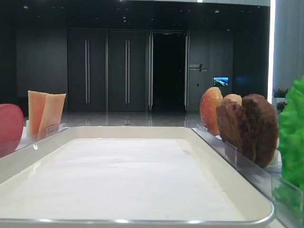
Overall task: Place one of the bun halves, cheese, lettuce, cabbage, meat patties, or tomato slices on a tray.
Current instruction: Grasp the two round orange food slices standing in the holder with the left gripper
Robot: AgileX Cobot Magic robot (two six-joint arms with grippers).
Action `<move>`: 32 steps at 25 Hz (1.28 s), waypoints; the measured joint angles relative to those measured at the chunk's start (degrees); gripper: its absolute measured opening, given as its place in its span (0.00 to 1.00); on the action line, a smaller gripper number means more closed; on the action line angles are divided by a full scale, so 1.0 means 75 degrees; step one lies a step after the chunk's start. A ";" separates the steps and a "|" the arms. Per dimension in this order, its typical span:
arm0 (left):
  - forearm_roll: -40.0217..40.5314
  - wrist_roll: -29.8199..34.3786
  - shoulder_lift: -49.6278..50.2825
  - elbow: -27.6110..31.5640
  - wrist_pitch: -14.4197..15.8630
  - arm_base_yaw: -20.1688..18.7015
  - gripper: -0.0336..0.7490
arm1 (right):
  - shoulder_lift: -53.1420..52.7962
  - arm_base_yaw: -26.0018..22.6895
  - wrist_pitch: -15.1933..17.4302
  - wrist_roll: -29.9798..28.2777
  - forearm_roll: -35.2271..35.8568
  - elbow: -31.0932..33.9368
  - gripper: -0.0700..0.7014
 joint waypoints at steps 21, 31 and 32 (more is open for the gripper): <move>-0.0017 -0.0274 0.1421 -0.0743 0.0376 0.0000 0.62 | 0.0000 0.0000 0.0000 0.0000 0.0000 0.0000 0.62; -0.0017 -0.0311 0.3913 -0.1742 0.0410 0.0000 0.62 | 0.0000 0.0000 0.0000 0.0000 0.0000 0.0000 0.62; -0.0017 -0.0311 0.4178 -0.1851 0.0410 0.0000 0.62 | 0.0000 0.0000 0.0000 0.0000 0.0000 0.0000 0.62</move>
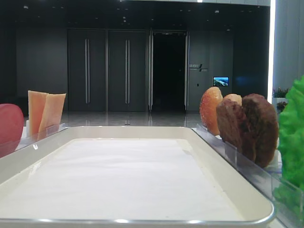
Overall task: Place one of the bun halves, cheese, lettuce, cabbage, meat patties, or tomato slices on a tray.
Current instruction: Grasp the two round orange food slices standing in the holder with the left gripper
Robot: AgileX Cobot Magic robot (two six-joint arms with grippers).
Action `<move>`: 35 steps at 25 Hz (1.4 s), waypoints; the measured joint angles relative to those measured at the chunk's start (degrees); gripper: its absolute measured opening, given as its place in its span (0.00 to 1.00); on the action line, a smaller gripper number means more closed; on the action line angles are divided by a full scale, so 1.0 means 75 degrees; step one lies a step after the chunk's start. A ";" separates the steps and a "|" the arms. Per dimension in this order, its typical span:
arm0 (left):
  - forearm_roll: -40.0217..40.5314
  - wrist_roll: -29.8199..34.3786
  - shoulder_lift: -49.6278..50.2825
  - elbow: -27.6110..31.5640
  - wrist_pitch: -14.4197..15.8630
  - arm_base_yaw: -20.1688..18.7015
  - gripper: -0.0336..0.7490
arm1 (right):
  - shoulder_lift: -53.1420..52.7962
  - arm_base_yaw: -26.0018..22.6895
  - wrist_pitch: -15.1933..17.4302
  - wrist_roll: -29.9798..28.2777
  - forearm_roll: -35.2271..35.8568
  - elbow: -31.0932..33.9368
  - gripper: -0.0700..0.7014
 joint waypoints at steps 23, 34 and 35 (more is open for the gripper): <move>0.0119 -0.0207 0.5119 -0.2396 0.0191 0.0000 0.62 | 0.0000 0.0000 0.0000 0.0000 0.0000 0.0000 0.62; 0.0144 -0.0418 0.6047 -0.2627 0.0414 0.0000 0.62 | 0.0000 0.0000 0.0000 0.0000 0.0000 0.0000 0.62; 0.0156 -0.0456 0.6047 -0.2627 0.0414 0.0000 0.62 | 0.0000 0.0000 0.0000 0.0000 0.0000 0.0000 0.62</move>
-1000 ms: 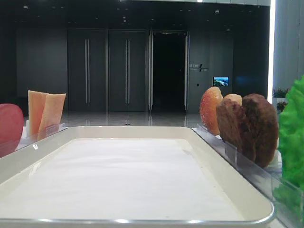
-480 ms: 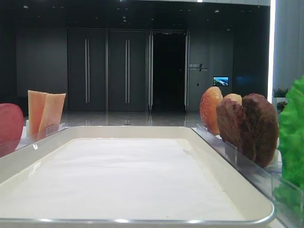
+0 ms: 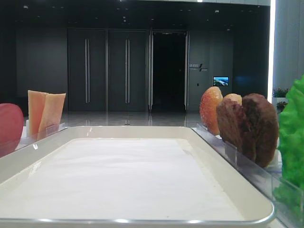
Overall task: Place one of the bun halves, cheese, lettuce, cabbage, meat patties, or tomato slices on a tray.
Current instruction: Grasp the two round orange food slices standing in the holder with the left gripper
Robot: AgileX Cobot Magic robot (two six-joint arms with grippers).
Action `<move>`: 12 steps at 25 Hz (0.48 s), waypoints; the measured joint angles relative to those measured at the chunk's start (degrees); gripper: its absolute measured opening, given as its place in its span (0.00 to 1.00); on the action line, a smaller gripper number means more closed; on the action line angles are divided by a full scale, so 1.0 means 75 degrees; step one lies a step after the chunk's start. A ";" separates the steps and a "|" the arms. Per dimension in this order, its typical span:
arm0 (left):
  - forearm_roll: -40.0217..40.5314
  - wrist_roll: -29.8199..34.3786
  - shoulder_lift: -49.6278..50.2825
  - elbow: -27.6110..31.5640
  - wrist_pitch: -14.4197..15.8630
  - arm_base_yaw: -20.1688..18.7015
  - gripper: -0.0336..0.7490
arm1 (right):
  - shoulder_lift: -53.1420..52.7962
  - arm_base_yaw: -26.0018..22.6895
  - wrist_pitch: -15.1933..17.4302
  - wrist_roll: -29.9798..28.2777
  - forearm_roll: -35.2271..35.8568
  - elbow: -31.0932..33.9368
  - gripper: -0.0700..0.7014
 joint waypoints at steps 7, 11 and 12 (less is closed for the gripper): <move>0.0229 -0.0724 0.0006 -0.0015 0.0006 -0.0995 0.62 | 0.0000 0.0000 0.0000 0.0000 0.0000 0.0000 0.62; 0.0255 -0.1454 0.0006 -0.0015 0.0006 -0.1654 0.62 | 0.0000 0.0000 0.0000 0.0000 0.0000 0.0000 0.62; 0.0263 -0.1623 0.0006 -0.0015 0.0006 -0.1839 0.62 | 0.0000 0.0000 0.0000 0.0000 0.0000 0.0000 0.62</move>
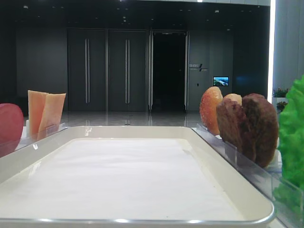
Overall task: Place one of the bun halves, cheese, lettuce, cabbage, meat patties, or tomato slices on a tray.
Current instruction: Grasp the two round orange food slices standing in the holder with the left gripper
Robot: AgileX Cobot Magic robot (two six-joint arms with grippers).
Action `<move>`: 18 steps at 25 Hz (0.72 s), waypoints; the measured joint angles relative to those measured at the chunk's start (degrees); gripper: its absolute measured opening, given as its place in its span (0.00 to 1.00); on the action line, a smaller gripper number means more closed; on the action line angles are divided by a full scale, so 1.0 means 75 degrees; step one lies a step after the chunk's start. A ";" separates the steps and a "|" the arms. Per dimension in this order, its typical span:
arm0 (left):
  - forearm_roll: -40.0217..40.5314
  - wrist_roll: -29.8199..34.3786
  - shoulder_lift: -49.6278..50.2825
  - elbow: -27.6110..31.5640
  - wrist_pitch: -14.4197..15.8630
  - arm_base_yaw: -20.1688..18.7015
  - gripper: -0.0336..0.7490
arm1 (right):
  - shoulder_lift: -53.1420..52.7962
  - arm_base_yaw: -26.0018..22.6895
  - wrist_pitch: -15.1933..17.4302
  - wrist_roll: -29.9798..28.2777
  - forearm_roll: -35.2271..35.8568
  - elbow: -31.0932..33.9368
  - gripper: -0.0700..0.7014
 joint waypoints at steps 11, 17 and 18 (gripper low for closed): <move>0.0095 -0.1651 0.0000 0.0000 0.0000 -0.1900 0.62 | 0.0000 0.0000 0.0000 0.0000 0.0000 0.0000 0.62; 0.0095 -0.2247 0.0067 0.0000 0.0000 -0.2496 0.62 | 0.0000 0.0000 0.0000 0.0000 0.0000 0.0000 0.62; 0.0095 -0.2315 0.0123 0.0000 0.0000 -0.2551 0.62 | 0.0000 0.0000 0.0000 0.0000 0.0000 0.0000 0.62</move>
